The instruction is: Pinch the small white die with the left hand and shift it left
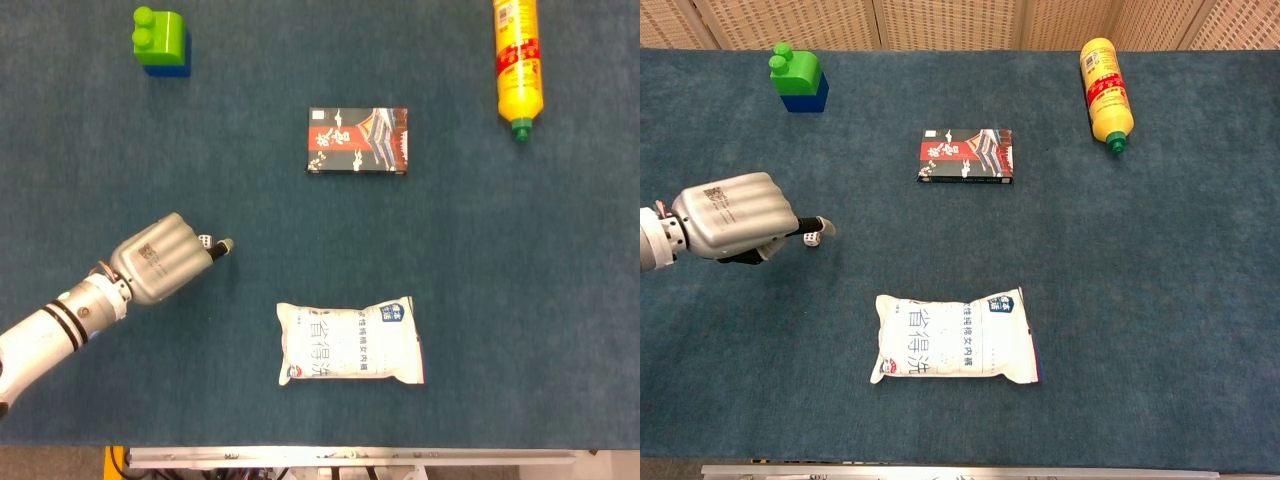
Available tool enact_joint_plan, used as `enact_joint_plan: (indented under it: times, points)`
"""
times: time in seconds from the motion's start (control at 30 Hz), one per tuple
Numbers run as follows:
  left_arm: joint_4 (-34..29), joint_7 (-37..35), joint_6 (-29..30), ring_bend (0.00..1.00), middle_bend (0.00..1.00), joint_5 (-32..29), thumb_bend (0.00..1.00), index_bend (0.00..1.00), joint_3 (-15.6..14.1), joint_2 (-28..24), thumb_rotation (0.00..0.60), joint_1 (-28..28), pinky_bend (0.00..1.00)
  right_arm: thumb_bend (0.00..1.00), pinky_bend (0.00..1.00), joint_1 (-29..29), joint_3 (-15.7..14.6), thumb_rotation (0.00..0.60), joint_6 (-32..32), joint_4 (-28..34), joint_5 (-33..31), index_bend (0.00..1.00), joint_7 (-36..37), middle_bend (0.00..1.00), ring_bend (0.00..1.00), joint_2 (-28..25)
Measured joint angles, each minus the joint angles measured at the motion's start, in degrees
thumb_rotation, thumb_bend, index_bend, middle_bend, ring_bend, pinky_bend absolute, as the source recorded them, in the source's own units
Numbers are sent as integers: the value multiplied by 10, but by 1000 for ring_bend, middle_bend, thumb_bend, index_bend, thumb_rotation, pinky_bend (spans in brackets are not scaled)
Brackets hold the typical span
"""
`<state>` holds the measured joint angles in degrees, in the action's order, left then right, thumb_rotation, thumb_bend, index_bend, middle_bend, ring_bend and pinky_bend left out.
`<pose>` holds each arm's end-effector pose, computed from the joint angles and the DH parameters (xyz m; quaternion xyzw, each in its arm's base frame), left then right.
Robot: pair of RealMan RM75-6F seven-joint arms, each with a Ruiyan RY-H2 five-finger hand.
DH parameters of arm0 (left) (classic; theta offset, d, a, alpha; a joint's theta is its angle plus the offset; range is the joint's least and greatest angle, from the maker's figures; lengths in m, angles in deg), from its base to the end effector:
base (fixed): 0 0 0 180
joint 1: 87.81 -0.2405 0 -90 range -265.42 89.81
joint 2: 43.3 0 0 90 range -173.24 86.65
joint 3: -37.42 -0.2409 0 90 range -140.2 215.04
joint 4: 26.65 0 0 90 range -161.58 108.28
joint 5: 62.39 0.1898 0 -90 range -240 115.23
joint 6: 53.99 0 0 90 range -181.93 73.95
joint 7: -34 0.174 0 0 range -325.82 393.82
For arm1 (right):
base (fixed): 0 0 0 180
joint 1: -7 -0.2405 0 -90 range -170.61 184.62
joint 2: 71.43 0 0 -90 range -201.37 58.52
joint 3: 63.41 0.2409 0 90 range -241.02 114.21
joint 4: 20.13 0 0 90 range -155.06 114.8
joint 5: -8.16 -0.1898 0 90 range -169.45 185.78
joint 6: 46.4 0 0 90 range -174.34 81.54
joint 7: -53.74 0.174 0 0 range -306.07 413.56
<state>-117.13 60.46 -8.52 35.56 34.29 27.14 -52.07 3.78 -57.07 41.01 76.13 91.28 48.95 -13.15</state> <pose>-0.1938 0.2696 0.0150 -0.9244 -0.1033 -0.1811 0.3194 -0.2867 -0.2099 0.2149 0.5759 -0.3411 0.3697 0.6445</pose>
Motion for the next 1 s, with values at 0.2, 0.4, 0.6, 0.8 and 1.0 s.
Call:
enact_joint_plan:
  times: [0.2,0.4,0.6,0.8,1.0]
  points:
    - [12,8,-4,924,1000,-13,914,187,-4,13,600,5,1000,475,469,-1,0,600,-2,0,0,358,0,391,366,0]
    - [19,16,-3,924,1000,-17,915,187,-12,20,600,7,1000,475,469,-1,-1,600,-5,0,-2,358,-2,391,366,0]
    - [27,17,0,924,1000,-26,914,186,-16,26,600,8,1000,475,469,-1,-1,600,-6,1,-3,358,-3,391,366,0]
    - [36,21,-3,924,1000,-37,914,185,-18,32,600,10,1000,475,469,-2,-1,600,-9,1,-4,358,-5,391,366,0]
    - [40,26,0,924,1000,-47,914,185,-22,34,600,10,1000,475,469,-2,-1,600,-9,2,-6,358,-6,391,366,0]
